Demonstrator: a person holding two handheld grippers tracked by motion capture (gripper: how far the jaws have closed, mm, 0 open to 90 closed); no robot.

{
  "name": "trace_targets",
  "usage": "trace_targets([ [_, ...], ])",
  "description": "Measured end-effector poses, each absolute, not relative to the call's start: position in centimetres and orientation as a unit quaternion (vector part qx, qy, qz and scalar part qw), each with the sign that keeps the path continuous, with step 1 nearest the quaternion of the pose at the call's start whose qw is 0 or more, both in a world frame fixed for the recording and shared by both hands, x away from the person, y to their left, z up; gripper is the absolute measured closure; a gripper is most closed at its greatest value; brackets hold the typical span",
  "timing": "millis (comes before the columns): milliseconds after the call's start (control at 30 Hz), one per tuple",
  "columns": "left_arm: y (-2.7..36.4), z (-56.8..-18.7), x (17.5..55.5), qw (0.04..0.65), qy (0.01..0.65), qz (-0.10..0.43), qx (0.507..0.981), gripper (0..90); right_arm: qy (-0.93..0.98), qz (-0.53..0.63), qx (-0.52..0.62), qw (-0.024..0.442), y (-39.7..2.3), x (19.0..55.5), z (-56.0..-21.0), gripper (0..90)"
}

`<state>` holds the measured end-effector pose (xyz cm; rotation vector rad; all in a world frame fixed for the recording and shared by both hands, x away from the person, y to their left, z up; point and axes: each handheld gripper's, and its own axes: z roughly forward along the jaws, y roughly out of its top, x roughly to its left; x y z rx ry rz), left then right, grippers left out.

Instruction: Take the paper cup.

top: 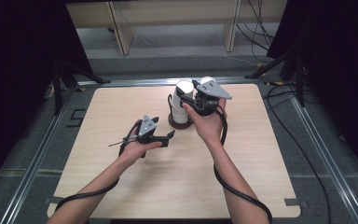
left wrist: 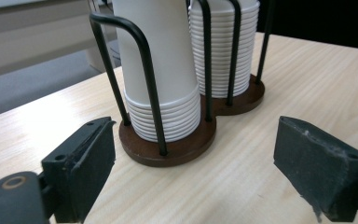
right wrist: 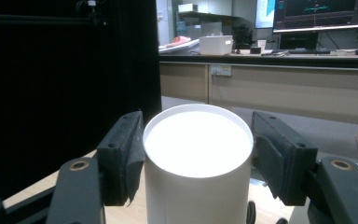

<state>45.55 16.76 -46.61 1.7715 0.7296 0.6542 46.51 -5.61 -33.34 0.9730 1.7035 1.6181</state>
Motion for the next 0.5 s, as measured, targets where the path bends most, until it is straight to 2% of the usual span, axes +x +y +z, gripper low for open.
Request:
trace_targets([
  [500, 19.1, -47.3, 40.5, 0.541, 0.286, 0.278, 0.740, 12.3, 0.645, 0.617, 0.372, 0.256, -8.9, 42.7, -35.8, 37.1],
])
